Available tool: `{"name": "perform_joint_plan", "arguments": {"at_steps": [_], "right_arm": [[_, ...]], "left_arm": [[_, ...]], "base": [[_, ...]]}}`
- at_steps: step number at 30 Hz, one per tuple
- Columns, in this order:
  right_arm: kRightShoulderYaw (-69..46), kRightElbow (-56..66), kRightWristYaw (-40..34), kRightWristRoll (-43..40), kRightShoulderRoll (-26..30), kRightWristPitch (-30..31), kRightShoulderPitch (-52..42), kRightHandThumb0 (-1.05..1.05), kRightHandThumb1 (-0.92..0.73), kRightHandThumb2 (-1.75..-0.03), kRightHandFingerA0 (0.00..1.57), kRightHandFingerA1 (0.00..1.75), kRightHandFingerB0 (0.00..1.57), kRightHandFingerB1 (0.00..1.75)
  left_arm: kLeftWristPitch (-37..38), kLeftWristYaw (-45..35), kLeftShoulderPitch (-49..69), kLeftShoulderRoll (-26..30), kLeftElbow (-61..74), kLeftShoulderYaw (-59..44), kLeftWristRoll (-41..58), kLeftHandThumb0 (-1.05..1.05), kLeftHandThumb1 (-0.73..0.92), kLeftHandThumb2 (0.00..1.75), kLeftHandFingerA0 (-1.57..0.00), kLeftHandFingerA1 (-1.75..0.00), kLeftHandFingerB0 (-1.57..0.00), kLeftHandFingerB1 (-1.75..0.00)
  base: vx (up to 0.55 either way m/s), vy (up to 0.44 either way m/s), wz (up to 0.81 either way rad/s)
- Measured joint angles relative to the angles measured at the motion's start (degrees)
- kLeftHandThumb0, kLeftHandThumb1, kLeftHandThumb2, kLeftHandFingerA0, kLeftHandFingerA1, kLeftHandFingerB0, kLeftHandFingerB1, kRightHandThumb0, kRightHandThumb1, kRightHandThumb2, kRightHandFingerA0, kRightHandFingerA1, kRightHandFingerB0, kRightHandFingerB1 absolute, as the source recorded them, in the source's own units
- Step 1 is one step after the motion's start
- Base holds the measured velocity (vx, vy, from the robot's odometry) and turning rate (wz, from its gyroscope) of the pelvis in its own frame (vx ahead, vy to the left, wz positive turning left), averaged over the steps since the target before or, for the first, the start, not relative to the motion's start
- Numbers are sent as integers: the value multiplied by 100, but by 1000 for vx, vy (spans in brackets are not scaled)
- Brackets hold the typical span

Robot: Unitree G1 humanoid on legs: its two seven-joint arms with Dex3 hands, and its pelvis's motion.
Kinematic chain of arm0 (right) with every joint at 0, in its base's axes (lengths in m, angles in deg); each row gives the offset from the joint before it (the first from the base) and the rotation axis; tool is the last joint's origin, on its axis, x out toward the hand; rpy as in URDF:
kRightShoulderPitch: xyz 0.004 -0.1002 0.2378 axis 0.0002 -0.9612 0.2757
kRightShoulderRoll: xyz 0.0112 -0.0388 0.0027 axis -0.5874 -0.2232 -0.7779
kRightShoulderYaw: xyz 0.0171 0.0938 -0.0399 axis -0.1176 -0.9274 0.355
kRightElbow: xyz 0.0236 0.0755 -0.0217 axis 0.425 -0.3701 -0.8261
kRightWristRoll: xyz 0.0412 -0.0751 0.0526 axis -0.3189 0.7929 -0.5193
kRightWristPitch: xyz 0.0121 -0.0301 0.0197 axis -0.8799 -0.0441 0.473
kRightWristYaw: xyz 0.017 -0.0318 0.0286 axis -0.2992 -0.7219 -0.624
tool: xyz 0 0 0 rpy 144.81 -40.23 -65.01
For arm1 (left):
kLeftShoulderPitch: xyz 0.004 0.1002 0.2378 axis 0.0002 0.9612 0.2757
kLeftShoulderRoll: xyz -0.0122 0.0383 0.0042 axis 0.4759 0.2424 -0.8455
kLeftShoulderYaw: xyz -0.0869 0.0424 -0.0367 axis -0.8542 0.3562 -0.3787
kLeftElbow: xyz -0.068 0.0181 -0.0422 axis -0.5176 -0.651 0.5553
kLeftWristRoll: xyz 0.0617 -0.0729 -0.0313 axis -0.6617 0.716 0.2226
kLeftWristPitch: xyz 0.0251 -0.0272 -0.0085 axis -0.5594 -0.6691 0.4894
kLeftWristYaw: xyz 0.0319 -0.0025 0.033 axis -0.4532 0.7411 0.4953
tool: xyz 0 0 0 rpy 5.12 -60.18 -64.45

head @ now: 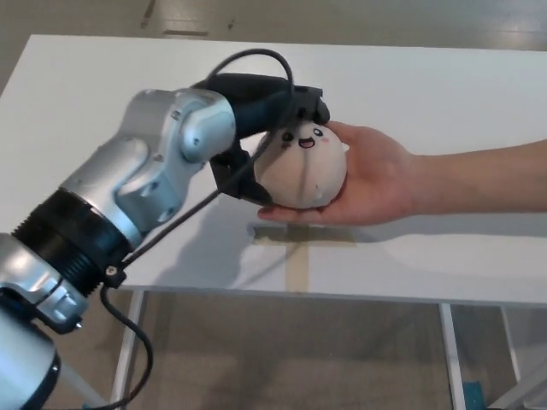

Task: Use the left hand to take the pink dumpling toy on a person's hand and put it on the desk.

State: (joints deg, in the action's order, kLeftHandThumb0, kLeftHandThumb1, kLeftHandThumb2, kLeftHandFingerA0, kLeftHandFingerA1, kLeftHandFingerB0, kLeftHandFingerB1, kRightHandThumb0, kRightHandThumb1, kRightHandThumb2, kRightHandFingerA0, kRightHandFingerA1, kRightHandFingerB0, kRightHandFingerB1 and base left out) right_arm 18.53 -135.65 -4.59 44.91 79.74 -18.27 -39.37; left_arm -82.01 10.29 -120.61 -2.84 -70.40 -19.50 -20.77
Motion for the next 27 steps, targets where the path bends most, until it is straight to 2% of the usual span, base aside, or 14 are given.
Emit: {"name": "perform_joint_plan", "arguments": {"at_steps": [7,8,11,12,13,14,15,16,17,20,21,26,27], "right_arm": [[2,-2,15,2,16,9,1,-18,-67,-59,62,46,51,42],[2,-2,15,2,17,9,1,-18,-67,-59,62,46,50,42],[-7,-2,16,0,18,13,15,-18,-67,-59,63,47,50,42],[-8,-2,17,-1,18,14,18,-18,-67,-59,63,47,50,42],[-15,-2,20,-3,18,15,44,-18,-67,-59,64,47,51,42],[-18,-2,21,-4,18,15,50,-18,-67,-59,64,47,51,42],[-22,-1,26,-5,18,15,62,-18,-67,-59,64,47,51,42],[-22,-1,28,-5,18,15,66,-18,-67,-59,64,47,51,42],[-22,-1,30,-5,19,15,72,-19,-67,-59,64,47,52,42],[-15,-1,34,-3,23,15,81,-19,-67,-59,64,47,52,42],[-9,-1,35,-2,24,15,83,-19,-67,-59,64,47,52,42],[39,-1,36,10,53,15,93,-19,-67,-59,64,47,52,42],[46,-1,36,11,55,15,95,-19,-67,-59,63,47,52,42]], "left_arm": [[-105,-41,114,-168,23,-1,-325,-27,21,82,-8,-51,-7,-50],[-106,-42,120,-175,23,-1,-333,-58,39,67,-24,-40,-17,-36],[-106,-51,186,-267,20,-44,-405,-56,40,68,-33,-43,-20,-37],[-105,-51,193,-275,21,-49,-408,-44,50,55,-57,-40,-31,-31],[-87,-51,240,-324,5,-97,-422,-29,67,60,-83,-106,-59,-38],[-77,-50,254,-339,-4,-124,-427,-29,67,60,-83,-106,-59,-38],[-30,-23,294,-376,-38,-214,-426,-23,74,65,-74,-151,-73,-46],[-7,1,318,-394,-54,-253,-424,-23,74,65,-74,-151,-73,-46],[30,39,360,-420,-71,-318,-421,-16,81,59,-66,-169,-75,-46],[166,219,504,-509,-112,-520,-422,-16,80,62,-71,-165,-67,-45],[192,263,535,-524,-109,-561,-428,-16,82,64,-69,-159,-75,-49],[292,511,717,-554,-29,-734,-529,-18,81,64,-69,-159,-81,-53],[305,541,731,-556,-24,-753,-546,-20,81,64,-69,-159,-87,-63]], "base": [[0,0,0],[0,0,0],[0,0,0],[0,0,0],[0,0,0],[0,0,0],[0,0,0],[0,0,0],[0,0,0],[0,0,0],[0,0,0],[0,0,0],[0,0,0]]}}
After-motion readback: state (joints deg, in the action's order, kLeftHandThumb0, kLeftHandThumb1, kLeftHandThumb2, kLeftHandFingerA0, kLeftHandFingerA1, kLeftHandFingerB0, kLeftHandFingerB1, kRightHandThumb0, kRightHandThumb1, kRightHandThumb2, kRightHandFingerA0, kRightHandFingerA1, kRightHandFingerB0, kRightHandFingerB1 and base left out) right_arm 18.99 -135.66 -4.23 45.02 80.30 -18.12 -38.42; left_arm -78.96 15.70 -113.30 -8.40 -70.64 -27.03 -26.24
